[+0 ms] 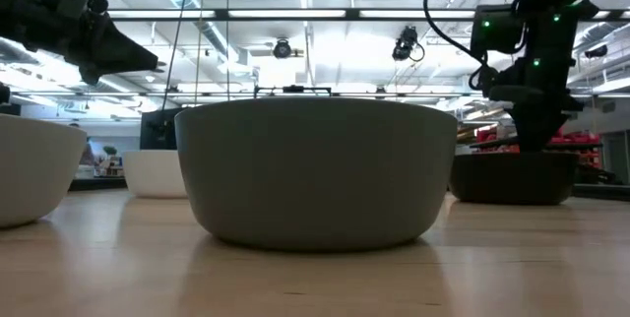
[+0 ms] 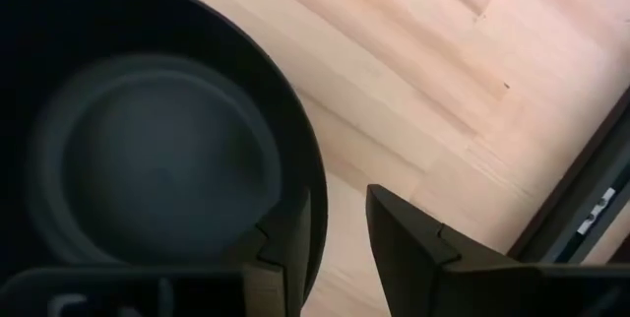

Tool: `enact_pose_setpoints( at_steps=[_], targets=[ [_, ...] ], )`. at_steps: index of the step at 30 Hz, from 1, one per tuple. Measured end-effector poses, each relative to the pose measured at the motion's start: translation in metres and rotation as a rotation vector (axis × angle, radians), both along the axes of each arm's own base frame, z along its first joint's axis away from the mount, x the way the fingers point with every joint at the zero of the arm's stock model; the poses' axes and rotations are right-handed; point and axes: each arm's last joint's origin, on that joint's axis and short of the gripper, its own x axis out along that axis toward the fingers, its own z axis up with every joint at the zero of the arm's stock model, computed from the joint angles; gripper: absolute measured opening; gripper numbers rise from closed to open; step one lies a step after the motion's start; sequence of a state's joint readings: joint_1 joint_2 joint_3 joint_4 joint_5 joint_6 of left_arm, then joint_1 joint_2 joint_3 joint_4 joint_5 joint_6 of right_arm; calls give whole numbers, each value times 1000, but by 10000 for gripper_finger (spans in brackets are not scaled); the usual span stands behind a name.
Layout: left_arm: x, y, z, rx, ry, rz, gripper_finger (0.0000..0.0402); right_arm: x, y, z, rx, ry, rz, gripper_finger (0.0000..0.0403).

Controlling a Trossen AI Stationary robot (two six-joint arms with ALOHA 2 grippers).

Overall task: Nest bowls inside each other
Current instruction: Stack the black bowl on the top middle white bowl

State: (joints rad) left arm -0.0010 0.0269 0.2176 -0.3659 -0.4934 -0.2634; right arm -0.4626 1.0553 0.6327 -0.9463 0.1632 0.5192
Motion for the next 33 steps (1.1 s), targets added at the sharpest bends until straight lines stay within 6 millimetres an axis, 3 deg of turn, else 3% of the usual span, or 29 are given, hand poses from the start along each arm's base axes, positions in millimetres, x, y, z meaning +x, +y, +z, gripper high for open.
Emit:
enact_pose_setpoints(
  at_steps=[12, 24, 28, 33],
  targets=[
    [0, 0, -1, 5, 15, 3, 92, 9, -4, -15, 56, 82, 1, 110],
    [-1, 0, -3, -11, 30, 6, 90, 32, -13, -33, 97, 6, 35, 108],
    [-1, 0, -5, -11, 47, 8, 93, 34, -15, -39, 116, 36, 34, 93],
    [-1, 0, -5, -10, 47, 10, 92, 35, -16, -41, 114, 35, 44, 45]
  ],
)
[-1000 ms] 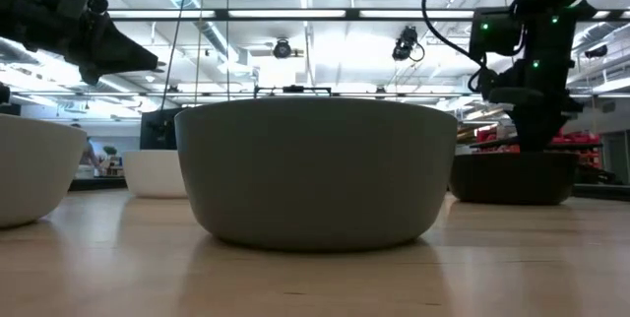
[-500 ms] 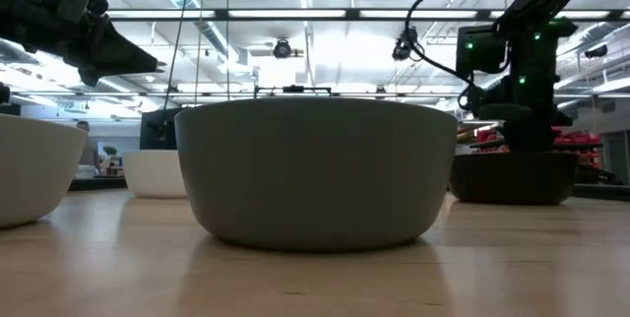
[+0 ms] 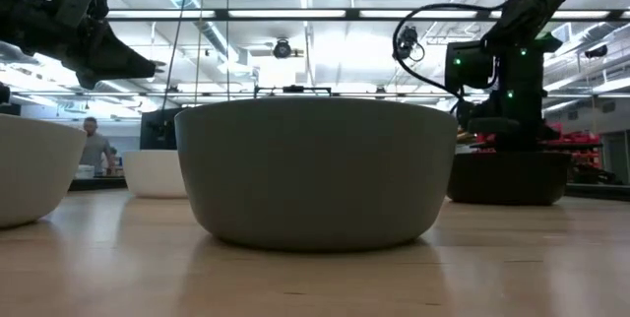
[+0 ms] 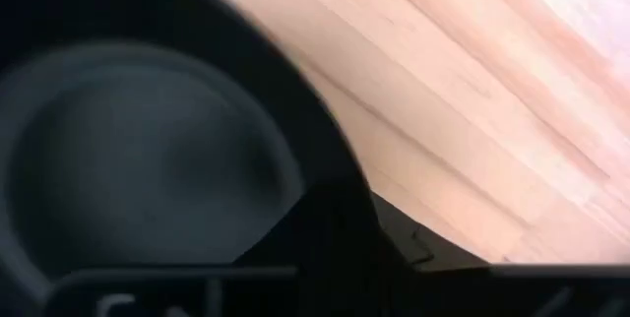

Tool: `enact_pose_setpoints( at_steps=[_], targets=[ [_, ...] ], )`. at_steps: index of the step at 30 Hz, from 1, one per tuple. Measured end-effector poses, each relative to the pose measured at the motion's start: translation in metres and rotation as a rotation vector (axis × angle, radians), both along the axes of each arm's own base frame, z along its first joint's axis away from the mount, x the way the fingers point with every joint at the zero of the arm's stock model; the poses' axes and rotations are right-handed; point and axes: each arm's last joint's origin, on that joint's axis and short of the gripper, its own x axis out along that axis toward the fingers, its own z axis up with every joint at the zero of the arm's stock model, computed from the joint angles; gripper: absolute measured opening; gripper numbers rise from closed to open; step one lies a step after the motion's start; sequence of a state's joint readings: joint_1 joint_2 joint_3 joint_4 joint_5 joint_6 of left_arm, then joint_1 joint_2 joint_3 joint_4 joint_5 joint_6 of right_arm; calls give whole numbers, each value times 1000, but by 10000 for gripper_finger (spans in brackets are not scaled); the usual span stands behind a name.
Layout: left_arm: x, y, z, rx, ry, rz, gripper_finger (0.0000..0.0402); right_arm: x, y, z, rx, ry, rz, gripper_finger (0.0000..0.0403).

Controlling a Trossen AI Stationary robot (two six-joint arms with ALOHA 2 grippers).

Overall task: Nest bowls inside each other
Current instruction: Stack the black bowl on the top middle white bowl

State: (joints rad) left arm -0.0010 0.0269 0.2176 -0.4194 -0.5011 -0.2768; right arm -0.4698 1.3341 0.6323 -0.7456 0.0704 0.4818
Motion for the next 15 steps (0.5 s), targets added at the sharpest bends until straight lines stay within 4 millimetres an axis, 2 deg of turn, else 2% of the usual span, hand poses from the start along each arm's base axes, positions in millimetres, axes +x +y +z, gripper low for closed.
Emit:
enact_pose_setpoints(
  at_steps=[4, 9, 15],
  targets=[
    [0, 0, 0, 0, 0, 0, 86, 3, -1, 1, -6, -30, 21, 10],
    [0, 0, 0, 1, 1, 0, 83, 5, -2, 5, -21, -38, 59, 11],
    [0, 0, 0, 2, 1, 3, 86, 14, -8, 37, -102, -61, 76, 5]
  ],
)
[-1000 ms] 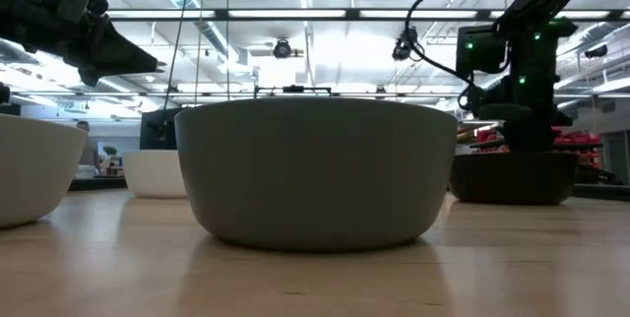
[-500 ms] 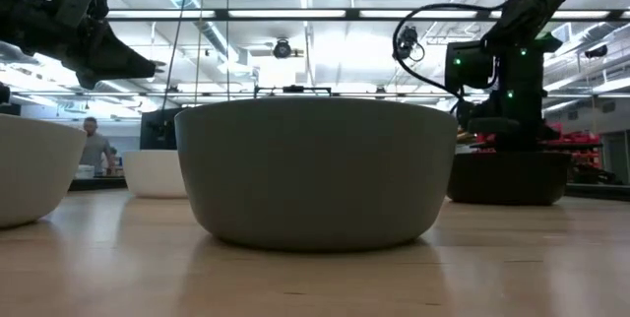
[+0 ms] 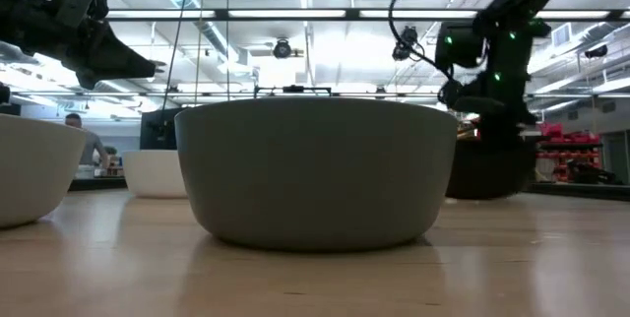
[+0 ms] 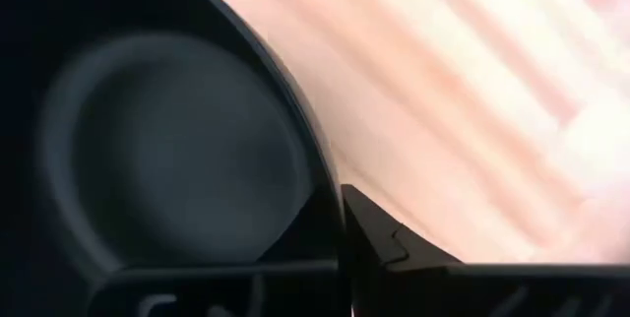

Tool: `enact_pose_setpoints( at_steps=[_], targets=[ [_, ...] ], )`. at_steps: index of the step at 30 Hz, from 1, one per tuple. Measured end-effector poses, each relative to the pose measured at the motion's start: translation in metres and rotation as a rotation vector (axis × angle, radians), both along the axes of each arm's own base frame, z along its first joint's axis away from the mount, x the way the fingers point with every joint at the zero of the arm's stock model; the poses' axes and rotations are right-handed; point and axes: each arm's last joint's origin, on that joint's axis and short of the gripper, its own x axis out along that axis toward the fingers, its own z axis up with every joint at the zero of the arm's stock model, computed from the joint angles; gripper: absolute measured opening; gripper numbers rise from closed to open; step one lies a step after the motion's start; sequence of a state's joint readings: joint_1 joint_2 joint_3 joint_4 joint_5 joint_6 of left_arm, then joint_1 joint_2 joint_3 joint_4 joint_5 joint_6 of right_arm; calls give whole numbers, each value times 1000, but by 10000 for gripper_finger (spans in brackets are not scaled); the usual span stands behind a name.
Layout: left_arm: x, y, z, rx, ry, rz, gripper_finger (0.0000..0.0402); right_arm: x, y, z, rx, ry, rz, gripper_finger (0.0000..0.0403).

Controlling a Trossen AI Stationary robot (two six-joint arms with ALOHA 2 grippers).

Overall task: Nest bowls inside each other
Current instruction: Stack the black bowl on the top middle white bowl

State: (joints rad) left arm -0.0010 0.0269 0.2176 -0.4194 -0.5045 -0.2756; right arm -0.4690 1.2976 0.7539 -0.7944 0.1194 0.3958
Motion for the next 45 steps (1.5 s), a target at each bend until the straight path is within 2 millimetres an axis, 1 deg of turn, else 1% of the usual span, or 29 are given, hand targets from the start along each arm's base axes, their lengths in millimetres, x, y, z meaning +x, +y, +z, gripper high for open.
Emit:
enact_pose_setpoints(
  at_steps=[5, 11, 14, 18, 24, 27, 30, 37, 45],
  targets=[
    [0, 0, 0, 1, 0, -1, 79, 15, -8, 34, -53, -75, 12, 3],
    [0, 0, 0, 1, 0, -1, 76, 44, -13, 72, -105, -185, 63, 2],
    [0, 0, 0, 1, -1, -1, 79, 62, -14, 86, -110, -212, 90, 2],
    [0, 0, 0, 1, -1, -1, 78, 91, -15, 93, -87, -201, 135, 2],
    [0, 0, 0, -1, -2, 0, 72, 133, -23, 93, -16, -192, 207, 2],
    [0, 0, 0, -1, -2, 0, 71, 149, -28, 90, 16, -179, 221, 2],
    [0, 0, 0, -1, -2, 0, 73, 160, -34, 85, 42, -163, 222, 2],
    [0, 0, 0, -1, -1, 0, 72, 177, -39, 64, 88, -108, 238, 2],
    [0, 0, 0, -1, -1, 0, 69, 186, -43, 39, 121, -52, 249, 2]
  ],
)
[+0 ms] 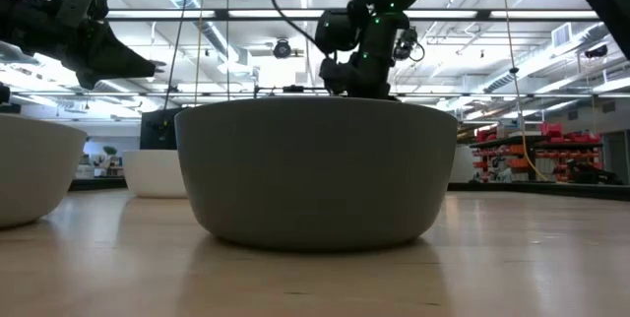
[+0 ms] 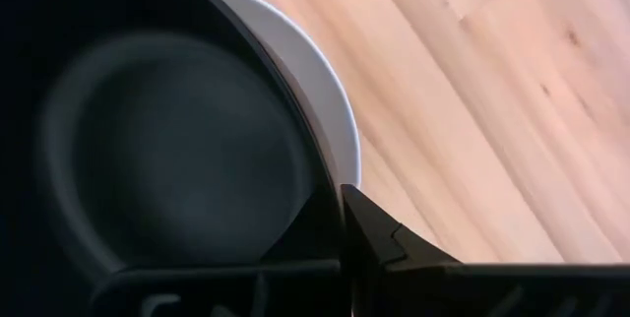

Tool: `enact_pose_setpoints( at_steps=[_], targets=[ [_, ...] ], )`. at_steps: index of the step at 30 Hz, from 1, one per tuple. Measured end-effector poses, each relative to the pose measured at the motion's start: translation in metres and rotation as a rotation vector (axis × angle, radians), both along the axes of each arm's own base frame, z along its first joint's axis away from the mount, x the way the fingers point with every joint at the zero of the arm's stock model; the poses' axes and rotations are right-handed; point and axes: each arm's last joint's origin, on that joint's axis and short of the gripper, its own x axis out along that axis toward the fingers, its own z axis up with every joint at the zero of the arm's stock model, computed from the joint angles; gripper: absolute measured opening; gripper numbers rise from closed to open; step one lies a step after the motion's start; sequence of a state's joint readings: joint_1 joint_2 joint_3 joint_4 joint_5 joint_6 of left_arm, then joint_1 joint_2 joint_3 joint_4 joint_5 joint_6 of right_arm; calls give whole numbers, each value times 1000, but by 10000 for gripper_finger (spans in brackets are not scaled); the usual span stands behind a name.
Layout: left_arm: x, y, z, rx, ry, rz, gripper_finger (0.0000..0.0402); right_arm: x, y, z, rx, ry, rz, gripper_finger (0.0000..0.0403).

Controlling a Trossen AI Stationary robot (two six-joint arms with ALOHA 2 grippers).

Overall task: Nest bowls inside each other
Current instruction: Stack the black bowl on the top middle white bowl

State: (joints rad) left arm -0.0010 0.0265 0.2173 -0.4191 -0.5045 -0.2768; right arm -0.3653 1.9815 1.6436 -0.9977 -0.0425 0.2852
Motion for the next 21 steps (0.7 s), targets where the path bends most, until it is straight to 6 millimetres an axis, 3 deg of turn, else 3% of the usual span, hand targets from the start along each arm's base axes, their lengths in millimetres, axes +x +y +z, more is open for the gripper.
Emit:
enact_pose_setpoints(
  at_steps=[10, 21],
  targets=[
    [0, 0, -1, 0, 7, 0, 70, 9, -2, -32, 59, 62, 50, 2],
    [0, 0, -2, -1, 19, 0, 73, 8, -2, -31, 67, 57, 46, 8]
  ],
)
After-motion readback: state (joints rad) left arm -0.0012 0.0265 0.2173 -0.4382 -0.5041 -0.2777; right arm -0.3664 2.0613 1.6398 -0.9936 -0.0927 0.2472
